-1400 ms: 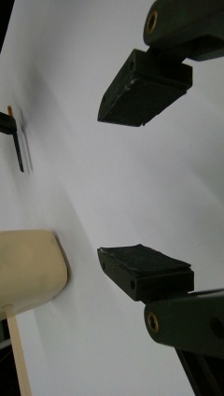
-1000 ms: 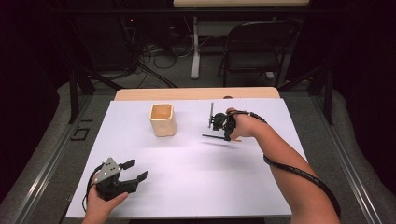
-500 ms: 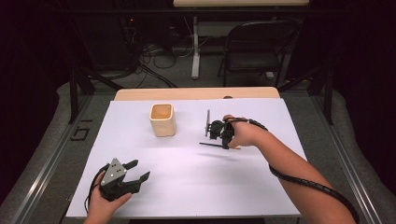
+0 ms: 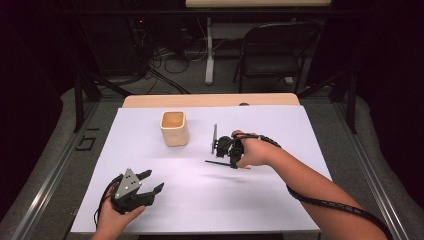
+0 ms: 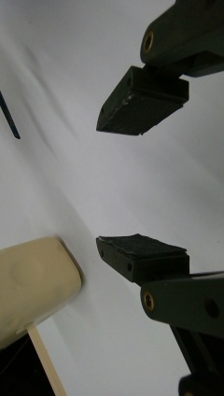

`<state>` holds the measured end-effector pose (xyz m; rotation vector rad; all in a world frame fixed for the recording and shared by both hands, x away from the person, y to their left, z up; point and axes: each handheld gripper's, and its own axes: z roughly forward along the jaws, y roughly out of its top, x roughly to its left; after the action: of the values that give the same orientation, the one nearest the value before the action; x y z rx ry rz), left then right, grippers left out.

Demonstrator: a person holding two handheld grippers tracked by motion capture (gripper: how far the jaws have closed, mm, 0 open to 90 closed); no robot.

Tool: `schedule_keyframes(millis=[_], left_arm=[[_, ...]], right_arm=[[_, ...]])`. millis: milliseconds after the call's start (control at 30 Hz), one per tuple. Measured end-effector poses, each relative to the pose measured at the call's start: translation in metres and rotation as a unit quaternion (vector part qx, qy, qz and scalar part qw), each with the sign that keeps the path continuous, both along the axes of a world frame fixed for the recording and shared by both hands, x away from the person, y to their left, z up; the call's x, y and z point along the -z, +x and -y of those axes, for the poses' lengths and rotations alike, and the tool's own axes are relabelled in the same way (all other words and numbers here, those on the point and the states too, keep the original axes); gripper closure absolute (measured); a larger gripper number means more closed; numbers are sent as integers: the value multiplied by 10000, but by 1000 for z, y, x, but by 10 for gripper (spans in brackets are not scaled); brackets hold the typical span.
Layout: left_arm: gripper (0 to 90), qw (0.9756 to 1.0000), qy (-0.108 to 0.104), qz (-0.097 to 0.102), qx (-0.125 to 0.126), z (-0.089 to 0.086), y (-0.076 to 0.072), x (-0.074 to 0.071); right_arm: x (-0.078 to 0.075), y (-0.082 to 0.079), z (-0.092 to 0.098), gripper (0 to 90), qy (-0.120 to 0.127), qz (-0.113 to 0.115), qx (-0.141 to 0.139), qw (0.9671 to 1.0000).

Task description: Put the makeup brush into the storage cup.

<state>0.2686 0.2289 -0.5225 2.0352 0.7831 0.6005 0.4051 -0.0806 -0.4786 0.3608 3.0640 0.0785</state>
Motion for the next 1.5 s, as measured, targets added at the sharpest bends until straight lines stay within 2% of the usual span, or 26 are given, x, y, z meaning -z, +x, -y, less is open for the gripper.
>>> schedule_keyframes(millis=[267,400,467,533,567,600,800,833,867,900,933,1000,1033,1067,1100,1133,1167,1200,1233,1267,1300,1333,1367,1433,1467,1500], left_arm=[[394,9993,364,105,76,14,0,-1],[402,9952,906,322,205,30,1,-3],[401,9940,1008,348,227,34,1,-3],[401,9908,1242,441,296,42,1,-3],[400,9870,1468,537,372,52,2,-2],[400,9870,1468,537,372,52,2,-2],[407,9735,2047,820,606,76,2,0],[407,9735,2047,820,606,76,2,0],[407,9684,2210,941,672,83,1,1],[407,9684,2210,941,672,83,1,1],[407,9635,2345,1058,737,88,0,2],[407,9596,2452,1122,797,92,0,3],[407,9596,2452,1122,797,92,0,3],[408,9561,2552,1189,815,95,0,4],[408,9561,2552,1189,815,95,0,4],[409,9521,2658,1259,841,99,0,4],[410,9521,2658,1259,841,99,0,4],[410,9480,2755,1358,834,103,0,4],[411,9463,2808,1379,818,104,-1,4],[415,9448,2842,1415,806,106,-1,4],[416,9448,2842,1415,806,106,-1,4],[420,9395,2967,1514,806,110,-1,5],[422,9363,3033,1571,818,113,-2,5],[425,9332,3084,1647,834,116,-2,6],[427,9332,3084,1647,834,116,-2,6],[429,9252,3265,1719,889,119,-2,6]], right_arm=[[-3,-13,-10,837,154,-72,-93,9998],[-2,-17,-13,837,259,-132,-125,9995],[-1,-17,-13,837,263,-133,-116,9995],[0,-17,-12,837,272,-154,-88,9995],[2,-17,-11,837,267,-149,-88,9995],[2,-18,-11,837,248,-165,-67,9995],[4,-21,-10,837,278,-174,-91,9994],[4,-21,-10,837,278,-174,-91,9994],[5,-21,-10,837,252,-163,-115,9995],[5,-21,-10,837,252,-163,-115,9995],[5,-22,-10,837,256,-172,-116,9995],[5,-22,-10,837,241,-183,-130,9995],[5,-22,-10,837,241,-183,-130,9995],[5,-23,-10,837,264,-176,-117,9994],[5,-23,-10,837,264,-176,-117,9994],[5,-23,-10,837,269,-172,-129,9994],[5,-23,-10,837,271,-174,-131,9994],[5,-23,-10,837,276,-177,-128,9994],[5,-23,-10,837,287,-174,-147,9993],[5,-23,-10,837,290,-176,-148,9993],[5,-24,-10,837,292,-178,-151,9993],[5,-24,-10,837,294,-179,-156,9993],[5,-24,-10,837,289,-185,-143,9993],[6,-24,-10,837,292,-181,-171,9993],[5,-24,-11,837,280,-192,-157,9993],[5,-24,-11,837,276,-193,-156,9993]])
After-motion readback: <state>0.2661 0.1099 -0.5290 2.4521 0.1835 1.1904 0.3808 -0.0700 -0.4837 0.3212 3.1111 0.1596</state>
